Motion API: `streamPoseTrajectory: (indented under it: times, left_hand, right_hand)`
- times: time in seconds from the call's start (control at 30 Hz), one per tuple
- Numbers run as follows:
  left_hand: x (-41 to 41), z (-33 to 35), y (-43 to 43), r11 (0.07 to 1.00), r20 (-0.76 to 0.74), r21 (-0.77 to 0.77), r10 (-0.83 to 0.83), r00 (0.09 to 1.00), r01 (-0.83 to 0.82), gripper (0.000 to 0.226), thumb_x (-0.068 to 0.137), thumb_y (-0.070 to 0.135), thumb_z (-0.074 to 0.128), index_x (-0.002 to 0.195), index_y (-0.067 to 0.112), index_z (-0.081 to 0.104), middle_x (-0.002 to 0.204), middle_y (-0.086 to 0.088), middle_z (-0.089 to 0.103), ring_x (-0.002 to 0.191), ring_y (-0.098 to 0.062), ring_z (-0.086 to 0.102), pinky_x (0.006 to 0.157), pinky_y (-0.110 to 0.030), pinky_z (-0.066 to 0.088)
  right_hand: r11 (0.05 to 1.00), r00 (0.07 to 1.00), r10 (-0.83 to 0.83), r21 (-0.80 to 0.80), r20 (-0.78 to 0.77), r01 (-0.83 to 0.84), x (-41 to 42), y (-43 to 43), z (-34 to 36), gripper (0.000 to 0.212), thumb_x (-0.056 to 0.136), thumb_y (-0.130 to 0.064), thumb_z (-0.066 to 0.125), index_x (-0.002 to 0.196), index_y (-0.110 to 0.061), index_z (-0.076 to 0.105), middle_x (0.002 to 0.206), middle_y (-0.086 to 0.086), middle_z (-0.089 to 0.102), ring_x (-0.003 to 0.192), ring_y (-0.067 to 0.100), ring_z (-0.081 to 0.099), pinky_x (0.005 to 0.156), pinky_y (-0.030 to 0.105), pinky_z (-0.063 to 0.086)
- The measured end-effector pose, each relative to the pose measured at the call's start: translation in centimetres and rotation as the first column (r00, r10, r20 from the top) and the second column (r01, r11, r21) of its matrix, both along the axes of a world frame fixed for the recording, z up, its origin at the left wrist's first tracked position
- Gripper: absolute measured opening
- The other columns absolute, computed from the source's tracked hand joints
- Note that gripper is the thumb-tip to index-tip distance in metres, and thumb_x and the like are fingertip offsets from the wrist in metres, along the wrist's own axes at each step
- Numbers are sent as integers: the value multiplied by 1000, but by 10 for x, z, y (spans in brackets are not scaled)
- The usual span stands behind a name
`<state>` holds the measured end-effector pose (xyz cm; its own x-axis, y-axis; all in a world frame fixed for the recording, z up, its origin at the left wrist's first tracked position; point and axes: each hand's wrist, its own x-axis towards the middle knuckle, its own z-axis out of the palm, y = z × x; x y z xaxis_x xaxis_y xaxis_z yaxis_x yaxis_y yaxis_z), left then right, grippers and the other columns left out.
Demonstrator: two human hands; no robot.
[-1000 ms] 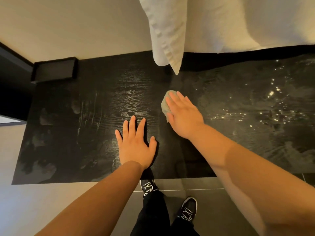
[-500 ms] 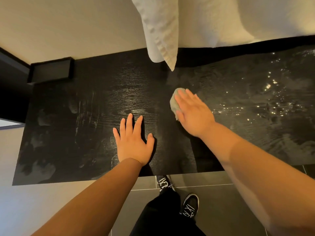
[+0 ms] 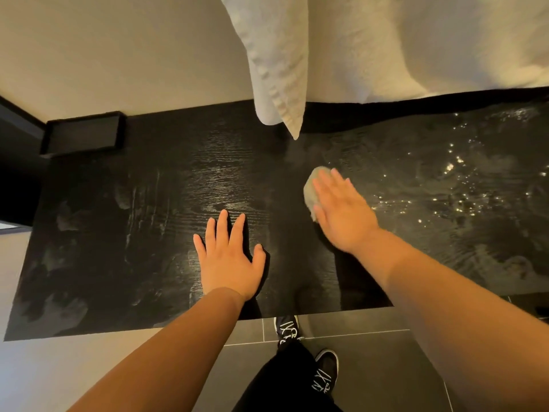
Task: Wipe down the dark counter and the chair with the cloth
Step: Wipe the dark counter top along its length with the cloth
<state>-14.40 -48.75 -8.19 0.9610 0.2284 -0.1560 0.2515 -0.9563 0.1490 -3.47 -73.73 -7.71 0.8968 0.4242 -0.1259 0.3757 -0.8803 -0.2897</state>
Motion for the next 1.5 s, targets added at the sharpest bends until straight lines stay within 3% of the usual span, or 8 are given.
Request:
streamPoseTrajectory:
  times: [0.13,0.27,0.4,0.6,0.77,1.03,1.27,1.5]
  left_hand:
    - [-1,2,0,1000,-28,5,-5,1000,5,72,97,64,27,165,39,21,177,1,5,163,-28,-2,130,-58,-2]
    - [3,8,-1,998,-64,18,-57,996,58,74,98,63,22,167,38,13,177,2,-2,163,-30,-6,129,-56,-9]
    - [3,8,1,996,-113,13,-89,990,91,74,99,59,21,168,35,11,177,-4,0,162,-34,-4,128,-56,-9]
    - [45,22,0,997,8,-50,-61,998,61,67,94,55,48,152,21,48,151,-13,44,138,-35,40,120,-50,26]
    - [101,26,5,983,8,-82,-165,986,165,69,101,53,49,162,27,32,170,-8,23,157,-30,19,127,-51,17]
    - [113,2,2,977,18,-16,-214,977,214,72,101,56,31,167,30,19,177,-2,6,163,-26,1,131,-50,7]
    - [115,1,3,977,22,-1,-215,976,215,73,99,57,30,167,30,22,177,-2,8,163,-26,3,131,-51,8]
    - [116,-1,3,977,36,-31,-212,977,213,74,98,55,32,166,30,25,177,-1,8,163,-25,1,132,-50,2]
  right_hand:
    - [983,981,-180,-30,-67,179,18,19,9,64,105,-30,40,160,-11,13,167,7,7,157,32,2,128,51,11]
    - [997,990,26,-63,-136,-35,-32,12,17,66,107,-33,34,164,-17,6,171,4,-6,158,27,-9,128,48,7]
    - [989,984,54,-130,-169,-77,-55,4,20,65,108,-36,31,165,-16,6,172,5,-6,158,27,-9,128,42,0]
    - [990,987,-67,-133,-147,48,-3,10,22,66,109,-36,30,164,-15,1,171,3,-7,158,29,-8,128,49,7]
    - [967,964,-230,-143,-136,211,16,35,16,64,108,-34,32,163,-16,4,171,8,-5,157,34,-8,128,50,6]
    - [977,973,187,-80,-133,-198,2,29,7,64,104,-42,23,164,-20,15,172,4,5,158,28,-3,128,44,4]
    - [975,973,-200,-121,-117,186,75,48,6,64,108,-36,29,164,-15,7,172,8,-2,158,33,-6,128,47,4]
    - [993,990,77,-75,-118,-87,13,39,4,64,103,-41,24,164,-25,14,172,0,0,158,23,-10,128,43,-1]
